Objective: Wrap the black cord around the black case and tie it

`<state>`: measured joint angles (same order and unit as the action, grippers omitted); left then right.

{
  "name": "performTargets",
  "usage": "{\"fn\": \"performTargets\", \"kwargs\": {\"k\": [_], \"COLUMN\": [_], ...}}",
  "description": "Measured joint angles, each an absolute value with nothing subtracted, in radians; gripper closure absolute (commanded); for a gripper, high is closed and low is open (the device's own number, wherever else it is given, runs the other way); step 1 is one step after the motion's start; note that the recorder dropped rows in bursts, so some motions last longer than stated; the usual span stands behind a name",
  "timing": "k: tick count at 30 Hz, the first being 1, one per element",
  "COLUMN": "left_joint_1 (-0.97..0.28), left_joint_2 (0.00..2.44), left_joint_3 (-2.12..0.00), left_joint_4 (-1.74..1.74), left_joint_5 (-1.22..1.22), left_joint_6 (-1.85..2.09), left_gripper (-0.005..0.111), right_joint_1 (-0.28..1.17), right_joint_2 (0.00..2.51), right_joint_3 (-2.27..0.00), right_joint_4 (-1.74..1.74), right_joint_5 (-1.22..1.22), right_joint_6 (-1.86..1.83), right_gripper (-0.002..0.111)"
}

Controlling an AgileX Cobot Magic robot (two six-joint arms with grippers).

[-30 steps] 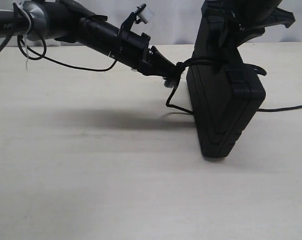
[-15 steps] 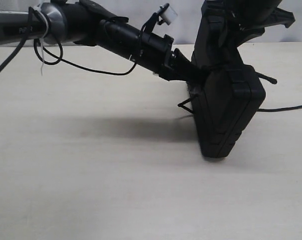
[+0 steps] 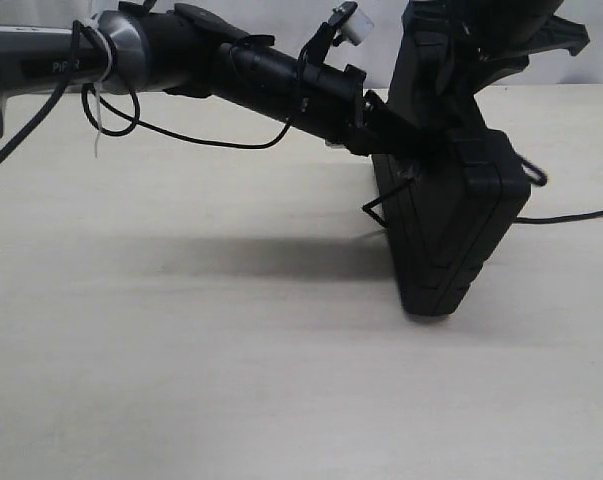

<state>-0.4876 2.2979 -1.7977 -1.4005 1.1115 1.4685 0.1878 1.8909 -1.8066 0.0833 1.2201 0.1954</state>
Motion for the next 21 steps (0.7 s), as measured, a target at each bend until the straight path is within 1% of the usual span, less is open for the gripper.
{"fn": "performTargets", "kwargs": {"k": [5, 7, 10, 11, 13, 21], "left_joint_1": [-0.488, -0.488, -0.488, -0.488, -0.488, -0.466], "left_joint_2": [2.298, 2.298, 2.298, 2.298, 2.298, 2.298], "left_joint_3": [-1.798, -1.798, -1.798, -1.798, -1.798, -1.798], "left_joint_4": [-1.428, -1.432, -1.438, -1.440, -1.427, -1.219], "left_joint_5": [1.111, 1.109, 1.101, 1.096, 1.091, 1.090], "left_joint_6": [1.492, 1.492, 1.495, 1.495, 1.495, 1.495], "left_gripper": [0.106, 0.096, 0.077, 0.069, 0.061, 0.060], "right_joint_1": [0.188, 0.188, 0.188, 0.188, 0.188, 0.188], "right_joint_2": [1.891, 1.891, 1.891, 1.891, 1.891, 1.891], "right_joint_3": [-1.807, -1.807, -1.807, -1.807, -1.807, -1.807], "right_joint_4": [0.083, 0.081, 0.081, 0.081, 0.081, 0.081], "right_joint_5": [1.220, 1.220, 1.220, 1.220, 1.220, 1.220], "right_joint_6": [0.195, 0.195, 0.195, 0.195, 0.195, 0.195], "right_gripper": [0.104, 0.104, 0.104, 0.104, 0.104, 0.104]}}
